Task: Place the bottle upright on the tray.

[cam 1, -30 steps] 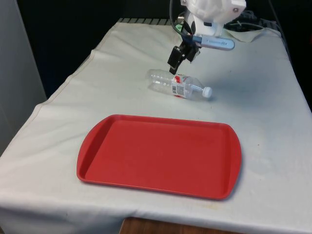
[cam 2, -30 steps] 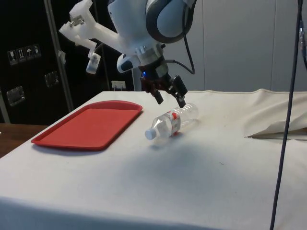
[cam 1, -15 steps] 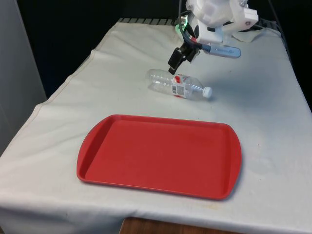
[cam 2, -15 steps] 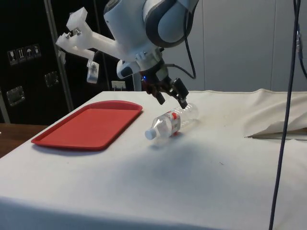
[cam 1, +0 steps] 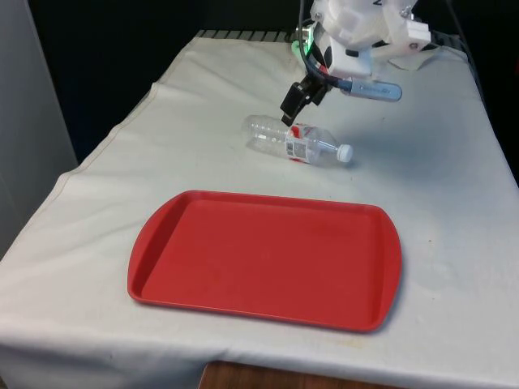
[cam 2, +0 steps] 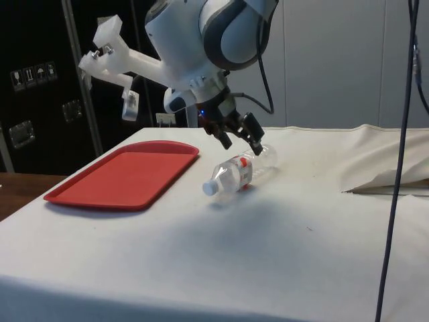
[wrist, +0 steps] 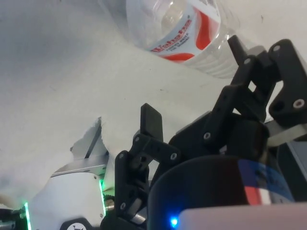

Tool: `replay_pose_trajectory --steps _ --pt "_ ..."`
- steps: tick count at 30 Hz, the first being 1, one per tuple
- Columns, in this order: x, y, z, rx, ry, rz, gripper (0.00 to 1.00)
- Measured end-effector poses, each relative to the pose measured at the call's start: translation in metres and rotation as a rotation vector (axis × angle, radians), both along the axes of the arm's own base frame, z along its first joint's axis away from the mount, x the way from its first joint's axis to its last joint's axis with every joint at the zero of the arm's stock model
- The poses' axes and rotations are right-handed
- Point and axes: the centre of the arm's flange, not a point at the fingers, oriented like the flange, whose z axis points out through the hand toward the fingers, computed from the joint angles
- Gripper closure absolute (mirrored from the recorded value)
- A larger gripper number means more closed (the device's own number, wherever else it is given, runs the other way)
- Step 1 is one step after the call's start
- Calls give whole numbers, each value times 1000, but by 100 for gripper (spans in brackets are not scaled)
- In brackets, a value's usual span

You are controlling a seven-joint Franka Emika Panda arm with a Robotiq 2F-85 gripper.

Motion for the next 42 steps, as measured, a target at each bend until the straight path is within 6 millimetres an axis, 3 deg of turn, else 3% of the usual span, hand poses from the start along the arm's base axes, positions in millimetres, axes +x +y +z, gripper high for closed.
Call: replay_pose_trajectory --steps 23,42 --pt "5 11 -14 -65 -55 -13 0" --pt "13 19 -39 -155 -62 -8 0"
